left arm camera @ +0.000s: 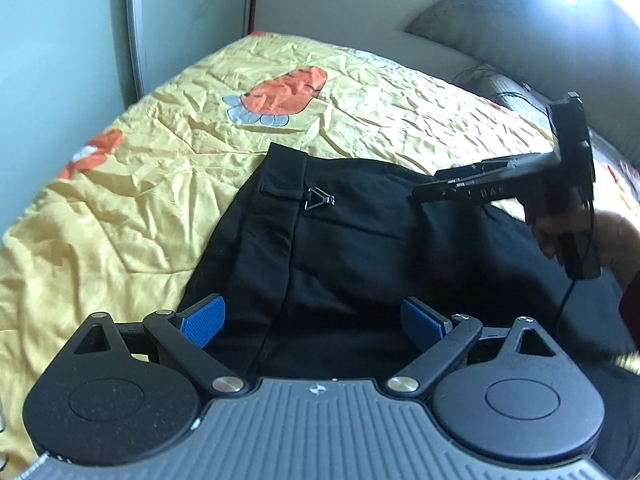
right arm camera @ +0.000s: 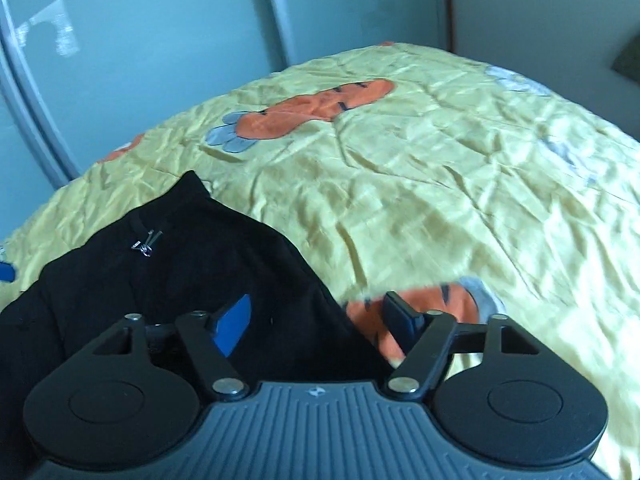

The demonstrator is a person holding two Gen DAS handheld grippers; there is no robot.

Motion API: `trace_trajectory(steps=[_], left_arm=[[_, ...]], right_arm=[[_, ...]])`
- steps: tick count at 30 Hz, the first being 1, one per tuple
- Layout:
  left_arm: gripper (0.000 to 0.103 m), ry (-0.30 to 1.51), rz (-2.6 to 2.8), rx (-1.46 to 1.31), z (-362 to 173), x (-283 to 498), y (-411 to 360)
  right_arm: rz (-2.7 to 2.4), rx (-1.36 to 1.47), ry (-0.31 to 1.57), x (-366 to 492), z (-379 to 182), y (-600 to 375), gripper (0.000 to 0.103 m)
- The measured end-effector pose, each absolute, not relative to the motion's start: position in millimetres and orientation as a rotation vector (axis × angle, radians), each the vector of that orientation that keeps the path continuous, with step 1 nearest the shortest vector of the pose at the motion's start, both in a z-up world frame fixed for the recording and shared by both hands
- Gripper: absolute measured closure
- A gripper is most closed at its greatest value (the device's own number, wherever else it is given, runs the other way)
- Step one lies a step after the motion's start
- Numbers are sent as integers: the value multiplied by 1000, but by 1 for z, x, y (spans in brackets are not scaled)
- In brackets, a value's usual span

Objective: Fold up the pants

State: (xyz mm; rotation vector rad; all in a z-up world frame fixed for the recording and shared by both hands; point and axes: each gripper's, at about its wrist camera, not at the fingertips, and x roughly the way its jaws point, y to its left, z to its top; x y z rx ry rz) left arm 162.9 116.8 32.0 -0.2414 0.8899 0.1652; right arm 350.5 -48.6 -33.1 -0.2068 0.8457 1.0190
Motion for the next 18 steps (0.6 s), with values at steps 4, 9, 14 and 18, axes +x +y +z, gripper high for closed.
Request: trace_trajectory(steps=[4,9,14,18], left_arm=[[7,917,164,-345,30,189,131],[8,931,108,-565,31,227,156],[9,940,79,-778,26,265,178],[12,997,-7,-950,13,289,187]], right_arm=[[1092,-246,853,356,-30,-37,83],[1025,-438,644,302,-18,-34,94],[981,-672,394,221,-7,-28,95],[955,-789,265,180,-11,-26,95]])
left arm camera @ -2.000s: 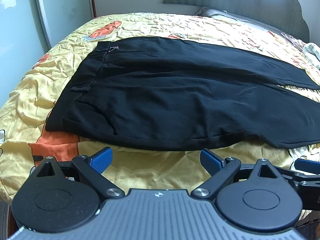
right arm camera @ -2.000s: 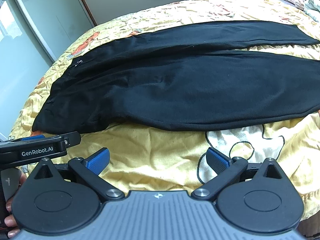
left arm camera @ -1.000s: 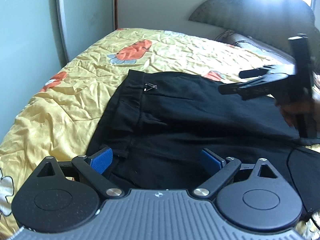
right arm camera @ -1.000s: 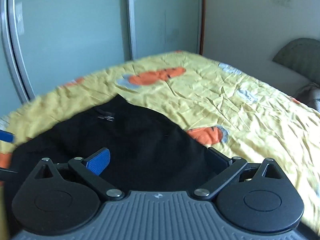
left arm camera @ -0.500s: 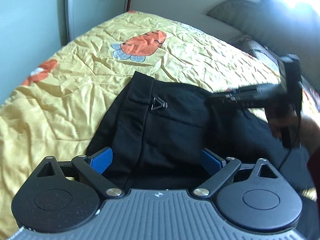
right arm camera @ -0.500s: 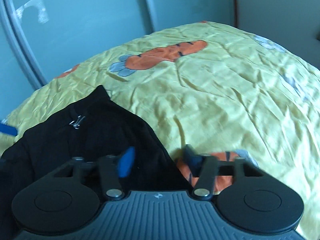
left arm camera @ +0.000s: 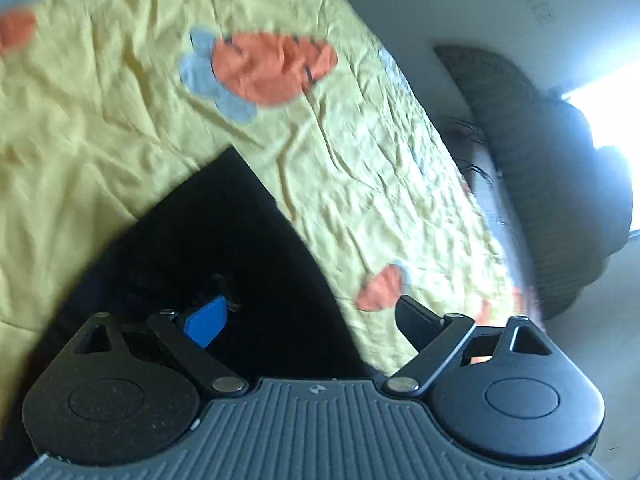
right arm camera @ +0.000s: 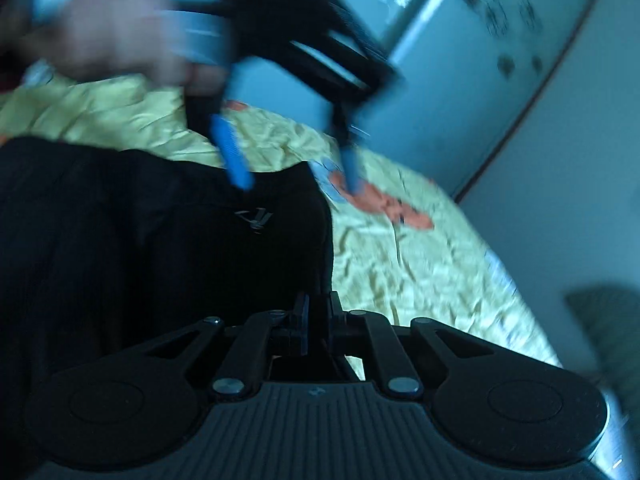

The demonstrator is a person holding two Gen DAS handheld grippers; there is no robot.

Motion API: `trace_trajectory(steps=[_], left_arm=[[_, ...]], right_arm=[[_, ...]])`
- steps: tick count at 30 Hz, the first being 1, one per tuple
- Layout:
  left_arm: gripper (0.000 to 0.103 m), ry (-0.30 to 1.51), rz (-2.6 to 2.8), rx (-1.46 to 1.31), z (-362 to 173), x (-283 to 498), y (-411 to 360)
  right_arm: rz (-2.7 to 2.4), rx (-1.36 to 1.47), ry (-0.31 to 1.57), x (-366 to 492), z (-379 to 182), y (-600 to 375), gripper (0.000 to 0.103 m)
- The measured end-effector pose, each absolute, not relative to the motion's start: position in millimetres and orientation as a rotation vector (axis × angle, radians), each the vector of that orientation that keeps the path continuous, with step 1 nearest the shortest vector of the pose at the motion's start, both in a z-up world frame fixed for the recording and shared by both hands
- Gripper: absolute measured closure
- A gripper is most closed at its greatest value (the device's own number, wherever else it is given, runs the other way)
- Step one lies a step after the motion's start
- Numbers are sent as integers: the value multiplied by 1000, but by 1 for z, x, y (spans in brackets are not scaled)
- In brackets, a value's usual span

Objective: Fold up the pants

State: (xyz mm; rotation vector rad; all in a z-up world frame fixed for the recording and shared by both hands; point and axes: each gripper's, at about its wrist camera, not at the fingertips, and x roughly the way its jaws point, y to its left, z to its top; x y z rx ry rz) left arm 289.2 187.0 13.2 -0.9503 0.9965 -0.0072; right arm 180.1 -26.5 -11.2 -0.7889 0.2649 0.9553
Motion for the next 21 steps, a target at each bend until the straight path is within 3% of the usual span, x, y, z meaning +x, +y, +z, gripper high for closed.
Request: trace_trajectory(steps=[4,6,8,9,10,14,17,21], left_arm=[[26,1052,-25,-982,4,304,184],[38,1091,-22,-997,-4,308,182],[69,1122,-16,-1045,-14,308,182],[75,1118,-16,-1051,-15,305,180],[92,1107,-5,-1043,-16,300,178],[96,1027,8,-980,-11,278,169],[96,989,4,-943,-3,258,166],[96,952,-13,-941,1,239,164]], right_arm=[[934,-855,187,158,-19,-28,95],[917,-869,157,150,-22,-30,95],[906,-869,149,147,-23,-31,95],[901,-864,153,147,-23,-31,95],[896,-860,151,144,-23,-31,95],[874,-842,163,142,-25,-26,94],[794,-861,176,142,-27,-24,79],[690,-906,195,146,-34,-36,78]])
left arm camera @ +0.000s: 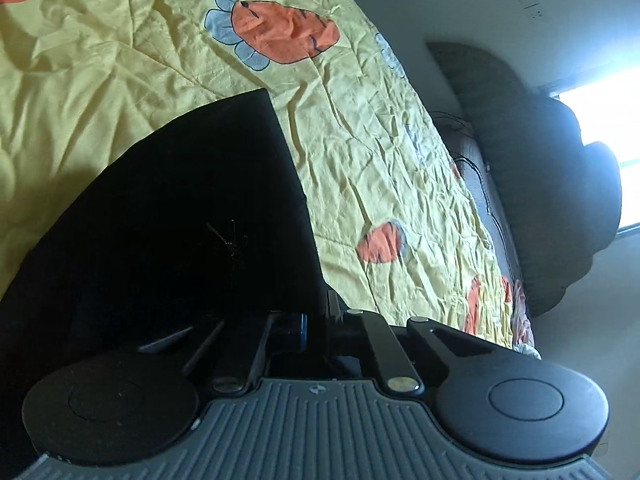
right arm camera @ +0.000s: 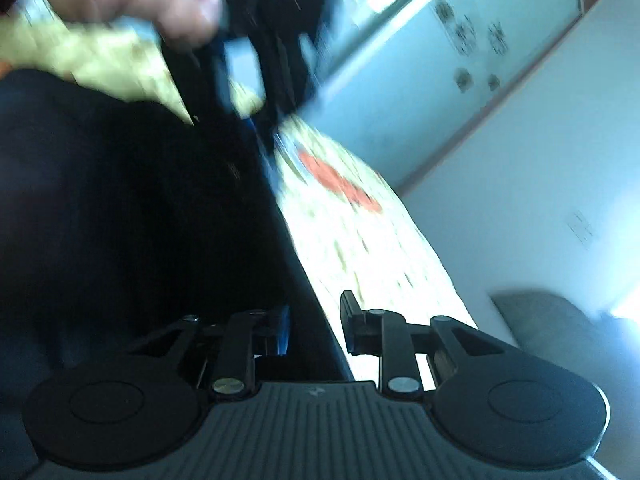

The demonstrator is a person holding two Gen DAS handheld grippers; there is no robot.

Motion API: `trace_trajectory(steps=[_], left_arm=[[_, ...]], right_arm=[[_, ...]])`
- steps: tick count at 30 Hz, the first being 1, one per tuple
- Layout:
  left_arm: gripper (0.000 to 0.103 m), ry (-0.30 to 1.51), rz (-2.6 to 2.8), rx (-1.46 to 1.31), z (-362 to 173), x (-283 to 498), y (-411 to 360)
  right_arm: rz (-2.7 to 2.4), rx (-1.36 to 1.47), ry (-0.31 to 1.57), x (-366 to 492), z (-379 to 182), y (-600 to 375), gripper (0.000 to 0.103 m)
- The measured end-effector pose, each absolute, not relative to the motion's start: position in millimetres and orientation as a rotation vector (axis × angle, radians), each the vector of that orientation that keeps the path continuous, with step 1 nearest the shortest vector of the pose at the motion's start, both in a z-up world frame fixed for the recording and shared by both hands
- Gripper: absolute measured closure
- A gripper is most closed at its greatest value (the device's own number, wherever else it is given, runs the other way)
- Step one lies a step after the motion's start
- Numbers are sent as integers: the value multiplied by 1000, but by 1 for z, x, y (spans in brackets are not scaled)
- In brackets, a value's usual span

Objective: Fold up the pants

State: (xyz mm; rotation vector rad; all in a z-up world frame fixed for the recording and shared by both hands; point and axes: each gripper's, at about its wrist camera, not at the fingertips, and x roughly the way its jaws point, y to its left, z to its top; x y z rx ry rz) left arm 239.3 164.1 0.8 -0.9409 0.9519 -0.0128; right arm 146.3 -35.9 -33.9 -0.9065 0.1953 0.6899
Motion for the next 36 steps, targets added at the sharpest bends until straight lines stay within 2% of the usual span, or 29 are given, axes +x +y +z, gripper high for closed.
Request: trace_trajectory(steps=[4,5,6,7,20,27,36], left_arm=[[96,928,-18,-916,2,225,161],[96,923,-18,-912,1,224,161],[96,923,-16,-915,0,221,162],[96,923,-18,-923,0,218,162],[97,856,-96,-865,16,142,168],[97,862,-116,-865,13,118,171],[97,867,-128,-710,18,92,165]], right_arm=[[570,-925,267,167,-45,-57,79],[551,-908,296,173,-45,-63,82],[543,-886,316,176,-44,-69,93],[543,-875,330,175,-44,-71,95],[567,-875,265,89,-19,-72,97],[571,-874,283,73,-20,-67,97],[610,-905,280,55,-24,-68,97]])
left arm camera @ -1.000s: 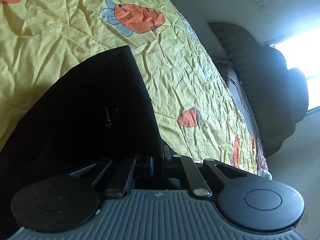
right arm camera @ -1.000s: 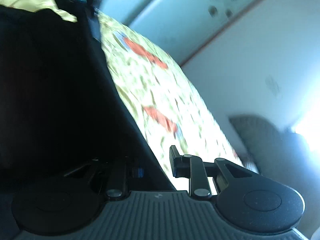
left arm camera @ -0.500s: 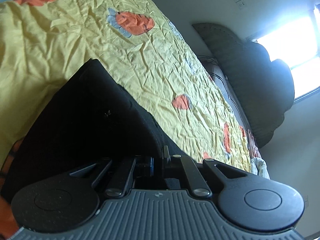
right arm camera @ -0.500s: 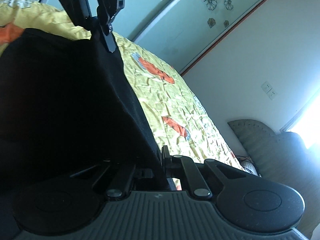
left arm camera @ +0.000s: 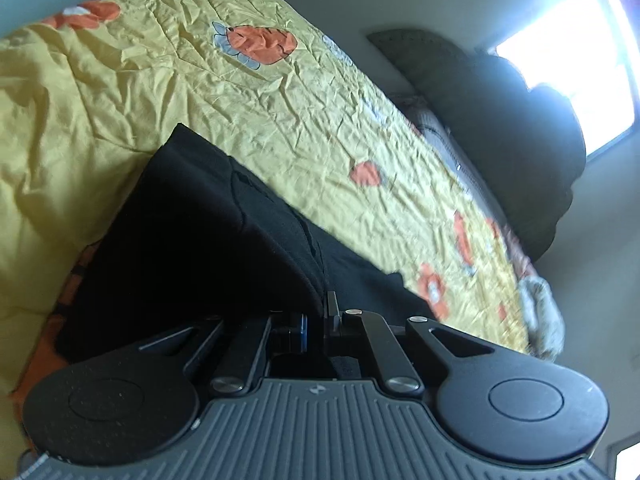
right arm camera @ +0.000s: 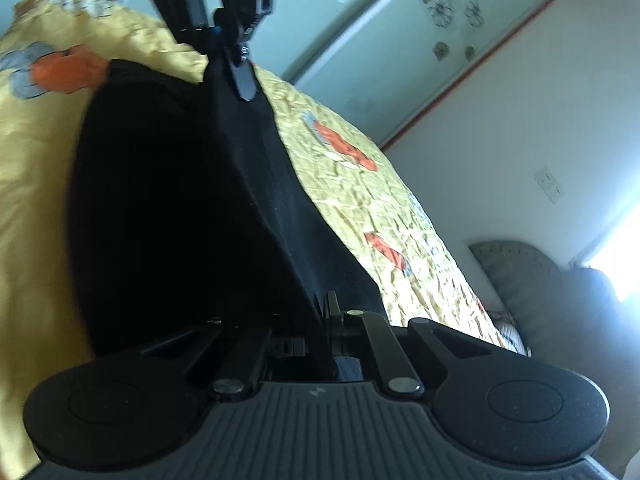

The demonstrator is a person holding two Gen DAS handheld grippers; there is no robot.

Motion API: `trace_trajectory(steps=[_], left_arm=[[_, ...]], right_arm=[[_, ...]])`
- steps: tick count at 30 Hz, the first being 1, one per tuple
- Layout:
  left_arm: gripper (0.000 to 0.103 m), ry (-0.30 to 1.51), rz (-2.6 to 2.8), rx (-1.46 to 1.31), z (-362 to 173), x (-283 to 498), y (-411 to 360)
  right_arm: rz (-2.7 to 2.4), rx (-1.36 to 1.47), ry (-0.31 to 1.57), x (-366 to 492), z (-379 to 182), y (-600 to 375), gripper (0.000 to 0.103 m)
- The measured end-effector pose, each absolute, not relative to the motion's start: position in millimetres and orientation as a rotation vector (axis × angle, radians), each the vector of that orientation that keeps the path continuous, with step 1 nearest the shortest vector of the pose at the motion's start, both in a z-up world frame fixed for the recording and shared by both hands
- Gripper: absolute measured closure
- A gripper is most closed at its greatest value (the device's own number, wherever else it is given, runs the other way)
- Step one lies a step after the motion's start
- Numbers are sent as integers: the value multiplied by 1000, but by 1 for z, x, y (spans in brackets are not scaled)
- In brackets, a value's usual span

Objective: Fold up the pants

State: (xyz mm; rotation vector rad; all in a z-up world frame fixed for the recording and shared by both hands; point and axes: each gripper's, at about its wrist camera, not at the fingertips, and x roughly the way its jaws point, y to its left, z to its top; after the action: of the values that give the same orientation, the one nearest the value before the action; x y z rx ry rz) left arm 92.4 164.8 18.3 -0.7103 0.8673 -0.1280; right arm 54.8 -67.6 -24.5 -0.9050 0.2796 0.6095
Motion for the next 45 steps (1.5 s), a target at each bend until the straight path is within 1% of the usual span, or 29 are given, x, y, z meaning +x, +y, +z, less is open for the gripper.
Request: trace_trajectory(steps=[12,34,45], left_arm=[[97,942,-102,-730,-10,70,175],[97,970,-58,-688,-18,59,173],[96,985,-36,-680,-20,61,172]], right_arm=[[678,-898,314,37,-26,-64,97],[721,-907,354,8,-37,-58,97],[739,-848,385,-1,-36,-59,97]])
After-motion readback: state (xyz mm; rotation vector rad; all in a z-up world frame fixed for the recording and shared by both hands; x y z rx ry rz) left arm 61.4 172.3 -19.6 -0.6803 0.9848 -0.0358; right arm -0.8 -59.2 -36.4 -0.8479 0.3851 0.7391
